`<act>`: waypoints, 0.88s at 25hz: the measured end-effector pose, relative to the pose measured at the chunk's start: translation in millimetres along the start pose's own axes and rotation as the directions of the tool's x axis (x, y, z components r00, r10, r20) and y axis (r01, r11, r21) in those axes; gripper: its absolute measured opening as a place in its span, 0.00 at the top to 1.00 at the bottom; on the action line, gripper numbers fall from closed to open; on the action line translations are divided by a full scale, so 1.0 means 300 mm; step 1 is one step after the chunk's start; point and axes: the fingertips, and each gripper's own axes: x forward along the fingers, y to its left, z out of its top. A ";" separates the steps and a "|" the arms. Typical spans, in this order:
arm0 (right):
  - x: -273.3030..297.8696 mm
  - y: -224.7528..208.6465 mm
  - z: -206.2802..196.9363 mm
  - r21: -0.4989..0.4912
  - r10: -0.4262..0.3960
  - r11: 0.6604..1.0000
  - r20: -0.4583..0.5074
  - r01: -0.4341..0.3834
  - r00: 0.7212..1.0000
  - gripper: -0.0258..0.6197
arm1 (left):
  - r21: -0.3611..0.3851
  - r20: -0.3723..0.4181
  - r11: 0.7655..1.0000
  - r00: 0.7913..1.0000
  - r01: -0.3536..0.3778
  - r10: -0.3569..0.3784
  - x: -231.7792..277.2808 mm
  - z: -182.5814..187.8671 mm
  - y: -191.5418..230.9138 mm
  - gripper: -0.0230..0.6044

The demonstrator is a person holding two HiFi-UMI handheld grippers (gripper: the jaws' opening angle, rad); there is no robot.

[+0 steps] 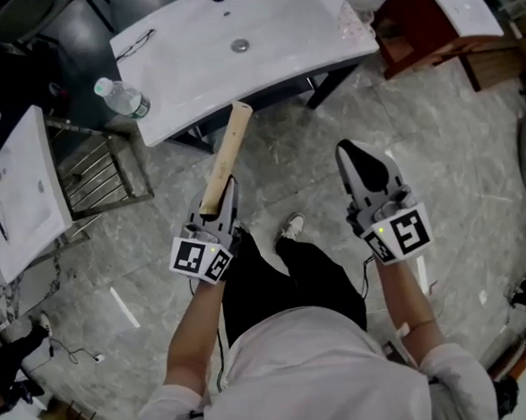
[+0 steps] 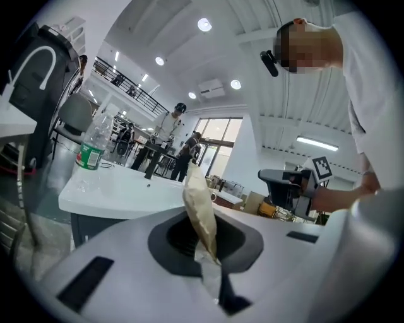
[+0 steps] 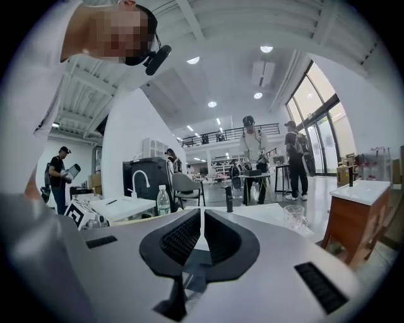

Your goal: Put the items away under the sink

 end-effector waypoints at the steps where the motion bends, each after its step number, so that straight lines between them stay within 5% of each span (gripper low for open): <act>1: 0.020 -0.005 -0.024 -0.002 -0.008 1.000 -0.002 0.008 1.000 0.89 | 0.007 -0.008 1.000 1.000 0.011 -0.011 0.012 -0.027 0.021 0.96; 11: 0.171 -0.074 -0.379 0.019 -0.016 1.000 -0.048 0.017 0.999 0.89 | 0.071 -0.069 0.994 0.995 0.080 -0.076 0.109 -0.356 0.186 0.96; 22: 0.277 -0.094 -0.671 0.026 0.015 1.000 -0.053 -0.014 0.998 0.89 | 0.092 -0.093 0.995 0.995 0.043 -0.034 0.205 -0.642 0.370 0.96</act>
